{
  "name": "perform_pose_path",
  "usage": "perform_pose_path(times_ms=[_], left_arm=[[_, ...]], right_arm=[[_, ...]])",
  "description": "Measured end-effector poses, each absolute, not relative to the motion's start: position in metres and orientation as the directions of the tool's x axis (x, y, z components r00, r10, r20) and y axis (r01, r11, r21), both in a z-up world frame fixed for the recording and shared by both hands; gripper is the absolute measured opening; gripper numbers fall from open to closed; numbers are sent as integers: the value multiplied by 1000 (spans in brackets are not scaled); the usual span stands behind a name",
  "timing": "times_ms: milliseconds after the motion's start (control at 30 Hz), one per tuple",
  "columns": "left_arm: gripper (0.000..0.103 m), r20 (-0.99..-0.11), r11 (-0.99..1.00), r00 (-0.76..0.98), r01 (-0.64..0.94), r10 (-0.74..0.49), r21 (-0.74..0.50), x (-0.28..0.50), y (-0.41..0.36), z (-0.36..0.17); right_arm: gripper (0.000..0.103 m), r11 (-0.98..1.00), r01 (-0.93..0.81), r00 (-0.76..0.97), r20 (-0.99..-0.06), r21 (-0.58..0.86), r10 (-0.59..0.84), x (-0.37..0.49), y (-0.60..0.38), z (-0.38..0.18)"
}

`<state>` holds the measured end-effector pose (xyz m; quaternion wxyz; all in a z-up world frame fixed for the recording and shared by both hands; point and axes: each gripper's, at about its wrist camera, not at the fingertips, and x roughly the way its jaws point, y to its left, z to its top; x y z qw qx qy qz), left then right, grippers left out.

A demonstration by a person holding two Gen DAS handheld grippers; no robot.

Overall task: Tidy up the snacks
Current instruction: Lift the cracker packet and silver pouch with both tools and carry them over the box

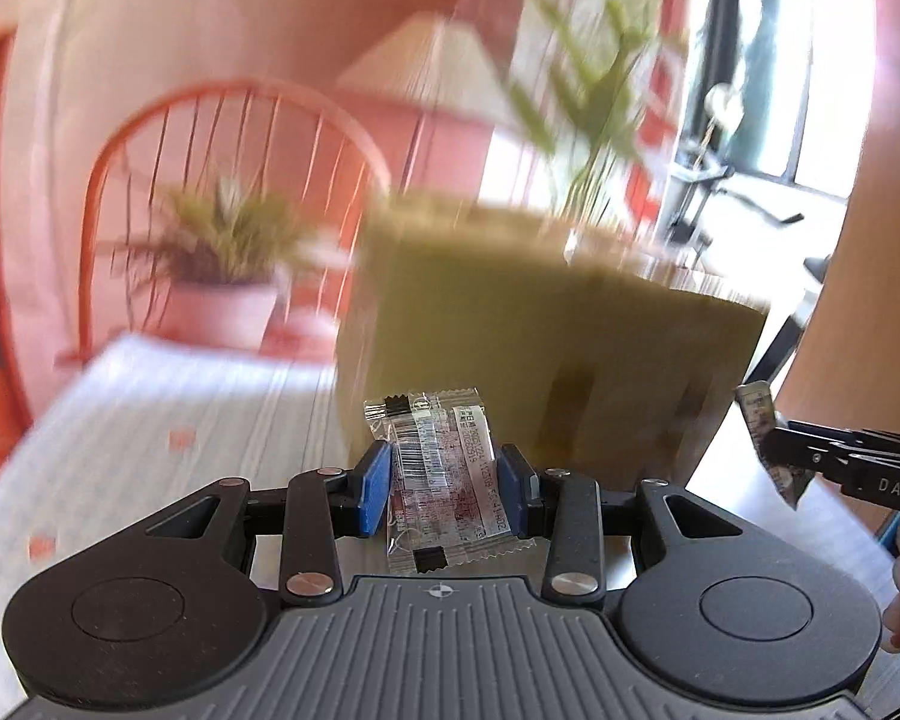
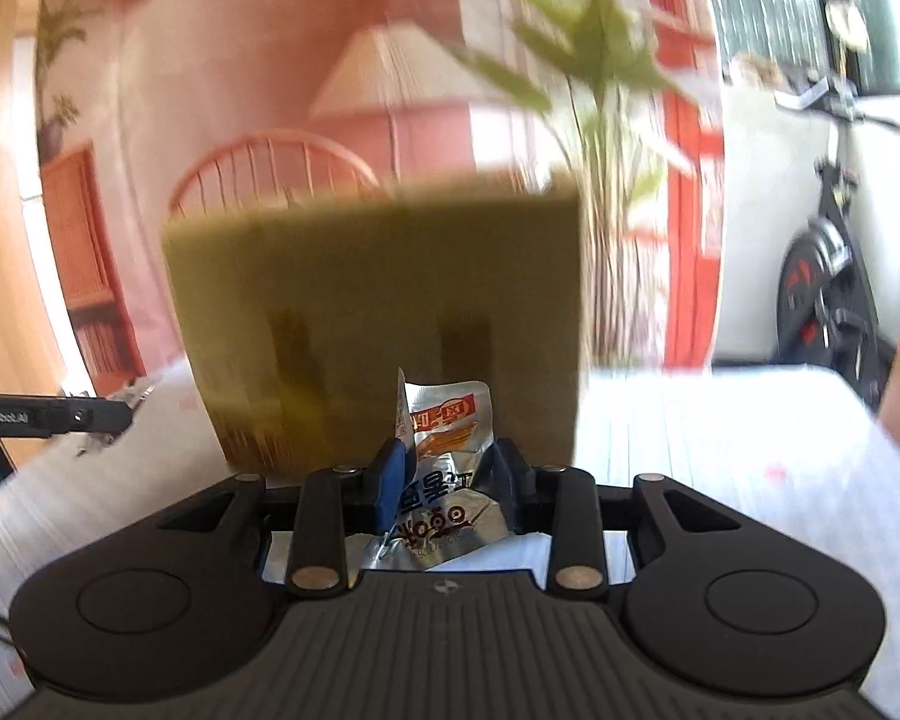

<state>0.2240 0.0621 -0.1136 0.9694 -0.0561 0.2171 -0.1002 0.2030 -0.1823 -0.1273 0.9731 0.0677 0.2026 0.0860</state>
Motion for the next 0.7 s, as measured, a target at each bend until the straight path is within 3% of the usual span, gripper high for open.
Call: perform_pose_path(times_ms=[200, 400, 567, 700], left_arm=[[41, -294, 966, 920, 240, -258, -97, 240, 50, -63], [41, -257, 947, 912, 296, -319, -122, 283, 38, -28], [41, -285, 940, 896, 312, -340, -140, 325, 31, -16], [41, -333, 945, 885, 308, -326, -107, 358, 27, -21]], right_arm=[[34, 970, -202, 932, -278, 134, 232, 222, -175, -75], [34, 959, -227, 930, -254, 170, 265, 273, -176, -45], [34, 946, -217, 923, -266, 239, 279, 322, -177, -39], [34, 953, -215, 919, -286, 214, 272, 346, -165, -42]])
